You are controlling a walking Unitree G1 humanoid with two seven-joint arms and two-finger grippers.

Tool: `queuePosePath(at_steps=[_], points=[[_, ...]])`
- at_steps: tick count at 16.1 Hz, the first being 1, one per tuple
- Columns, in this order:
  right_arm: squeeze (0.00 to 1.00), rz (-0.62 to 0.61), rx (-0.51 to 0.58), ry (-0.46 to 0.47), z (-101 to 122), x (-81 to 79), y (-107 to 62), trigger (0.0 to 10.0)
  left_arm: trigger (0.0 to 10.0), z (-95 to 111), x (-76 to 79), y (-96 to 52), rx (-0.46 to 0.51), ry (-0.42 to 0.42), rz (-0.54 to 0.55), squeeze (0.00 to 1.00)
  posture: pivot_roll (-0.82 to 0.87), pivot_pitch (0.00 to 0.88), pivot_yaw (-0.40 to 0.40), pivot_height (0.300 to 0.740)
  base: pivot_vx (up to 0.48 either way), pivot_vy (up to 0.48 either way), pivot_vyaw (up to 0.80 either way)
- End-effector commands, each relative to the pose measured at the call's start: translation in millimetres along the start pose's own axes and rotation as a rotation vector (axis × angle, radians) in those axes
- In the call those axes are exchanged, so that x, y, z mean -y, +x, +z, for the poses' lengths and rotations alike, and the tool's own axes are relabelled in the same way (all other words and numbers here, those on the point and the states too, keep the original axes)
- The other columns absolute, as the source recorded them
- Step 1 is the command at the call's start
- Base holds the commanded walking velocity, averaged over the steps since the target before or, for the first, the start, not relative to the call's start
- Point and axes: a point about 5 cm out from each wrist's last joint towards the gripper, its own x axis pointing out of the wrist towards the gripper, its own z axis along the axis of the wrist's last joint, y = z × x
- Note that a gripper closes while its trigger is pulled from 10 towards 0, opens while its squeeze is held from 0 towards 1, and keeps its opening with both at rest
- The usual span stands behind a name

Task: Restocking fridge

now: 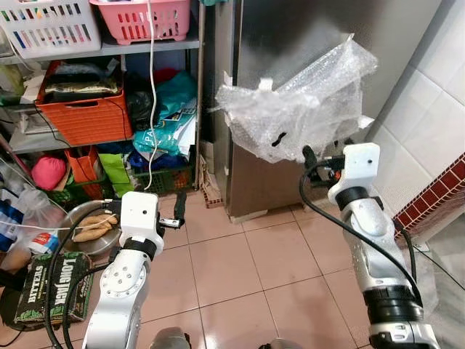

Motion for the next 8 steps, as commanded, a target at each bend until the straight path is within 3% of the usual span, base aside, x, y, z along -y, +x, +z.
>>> queuePosePath(at_steps=[1, 4, 8], points=[[0.0, -0.04, -0.032, -0.013, -6.9, 2.5, -2.5, 10.0, 10.0, 0.4, -0.2, 1.8, 0.004, 0.003, -0.002, 0.0, 0.11, 0.0, -0.017, 0.74, 0.0, 0.0, 0.0], [0.0, -0.042, -0.049, -0.01, -13.0, -1.2, -7.7, 10.0, 10.0, 2.3, 1.6, 3.0, 0.024, -0.015, -0.015, 0.0, 0.1, 0.0, -0.02, 0.74, 0.0, 0.0, -0.8], [0.0, -0.033, -0.057, -0.018, -15.1, -3.1, -10.0, 10.0, 10.0, 2.1, 3.6, 4.3, 0.028, -0.024, -0.015, 0.0, 0.09, 0.0, -0.024, 0.74, 0.301, 0.0, -0.8]])
